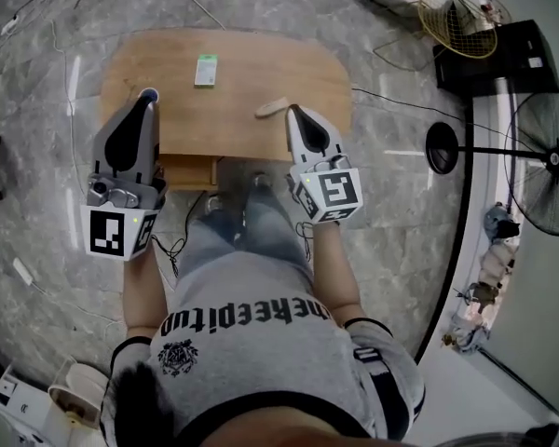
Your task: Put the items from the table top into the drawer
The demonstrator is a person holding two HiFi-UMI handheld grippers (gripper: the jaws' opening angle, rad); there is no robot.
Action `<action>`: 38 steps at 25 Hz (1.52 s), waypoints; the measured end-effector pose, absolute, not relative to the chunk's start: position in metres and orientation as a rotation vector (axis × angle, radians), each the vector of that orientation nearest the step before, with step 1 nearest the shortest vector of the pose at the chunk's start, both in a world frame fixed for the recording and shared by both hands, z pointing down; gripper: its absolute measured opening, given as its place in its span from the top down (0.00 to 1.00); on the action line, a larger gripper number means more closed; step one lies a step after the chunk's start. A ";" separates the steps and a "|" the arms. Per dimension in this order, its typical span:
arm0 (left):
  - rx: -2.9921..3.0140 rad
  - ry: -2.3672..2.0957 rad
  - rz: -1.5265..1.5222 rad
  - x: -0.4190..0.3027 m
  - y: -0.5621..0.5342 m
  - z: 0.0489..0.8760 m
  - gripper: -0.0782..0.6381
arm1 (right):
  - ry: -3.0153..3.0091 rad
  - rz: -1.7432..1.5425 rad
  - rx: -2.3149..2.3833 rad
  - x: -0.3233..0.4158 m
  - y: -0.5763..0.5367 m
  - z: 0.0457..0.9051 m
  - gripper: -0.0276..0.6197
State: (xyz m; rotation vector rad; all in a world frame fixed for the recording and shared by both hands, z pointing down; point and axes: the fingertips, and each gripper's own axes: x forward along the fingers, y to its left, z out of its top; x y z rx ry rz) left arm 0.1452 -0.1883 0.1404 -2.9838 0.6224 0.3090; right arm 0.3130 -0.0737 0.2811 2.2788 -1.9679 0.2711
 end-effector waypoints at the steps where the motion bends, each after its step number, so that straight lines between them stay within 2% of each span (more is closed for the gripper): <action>1: -2.984 0.645 0.303 0.148 -0.191 0.143 0.87 | -1.977 0.296 2.245 0.318 -0.078 0.291 0.95; 10: -2.967 0.836 0.218 0.182 -0.197 0.178 0.87 | -2.057 0.427 1.852 0.359 -0.108 0.382 0.95; 18: -2.923 0.990 0.181 0.197 -0.175 0.210 0.87 | -2.155 0.444 1.470 0.366 -0.103 0.467 0.95; 29: -2.893 1.144 0.102 0.205 -0.171 0.252 0.87 | -2.067 0.408 0.974 0.378 -0.097 0.584 0.81; 38: -2.903 1.146 0.043 0.216 -0.177 0.292 0.87 | -1.989 0.386 0.753 0.387 -0.094 0.659 0.75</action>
